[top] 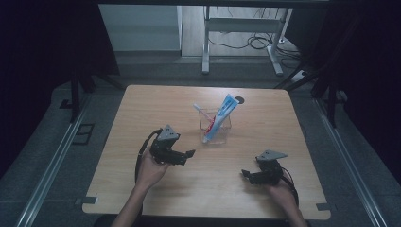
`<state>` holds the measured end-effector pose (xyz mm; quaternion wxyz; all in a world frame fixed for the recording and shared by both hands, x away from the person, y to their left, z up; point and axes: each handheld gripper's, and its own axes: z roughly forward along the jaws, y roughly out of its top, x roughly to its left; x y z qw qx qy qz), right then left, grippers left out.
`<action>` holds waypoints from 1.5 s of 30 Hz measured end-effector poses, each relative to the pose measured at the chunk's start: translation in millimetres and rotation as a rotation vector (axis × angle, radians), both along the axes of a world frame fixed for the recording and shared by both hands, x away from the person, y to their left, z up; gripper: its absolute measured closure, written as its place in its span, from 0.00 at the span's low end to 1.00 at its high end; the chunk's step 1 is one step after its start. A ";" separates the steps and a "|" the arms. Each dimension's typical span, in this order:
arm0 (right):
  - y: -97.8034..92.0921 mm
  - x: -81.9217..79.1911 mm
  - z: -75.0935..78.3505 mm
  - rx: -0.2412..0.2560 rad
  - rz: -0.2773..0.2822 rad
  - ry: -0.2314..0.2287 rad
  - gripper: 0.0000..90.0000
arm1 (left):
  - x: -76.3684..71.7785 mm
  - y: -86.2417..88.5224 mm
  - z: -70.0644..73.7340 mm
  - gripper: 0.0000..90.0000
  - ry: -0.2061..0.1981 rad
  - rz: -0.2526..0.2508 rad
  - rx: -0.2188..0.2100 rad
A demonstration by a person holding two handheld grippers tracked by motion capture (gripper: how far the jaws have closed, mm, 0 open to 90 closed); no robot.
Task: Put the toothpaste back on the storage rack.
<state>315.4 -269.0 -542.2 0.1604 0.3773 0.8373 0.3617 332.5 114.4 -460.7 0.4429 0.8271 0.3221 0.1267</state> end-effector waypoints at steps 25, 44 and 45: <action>0.0 0.0 0.0 0.000 0.001 0.000 0.17 | -32.0 33.1 -37.5 0.14 0.049 0.068 0.000; 0.1 0.0 0.0 0.000 0.000 -0.001 0.17 | -45.2 33.1 -73.4 0.14 0.110 0.073 0.045; 0.1 0.0 -0.1 0.000 0.000 -0.001 0.17 | -45.2 32.5 -75.7 0.14 0.114 0.069 0.053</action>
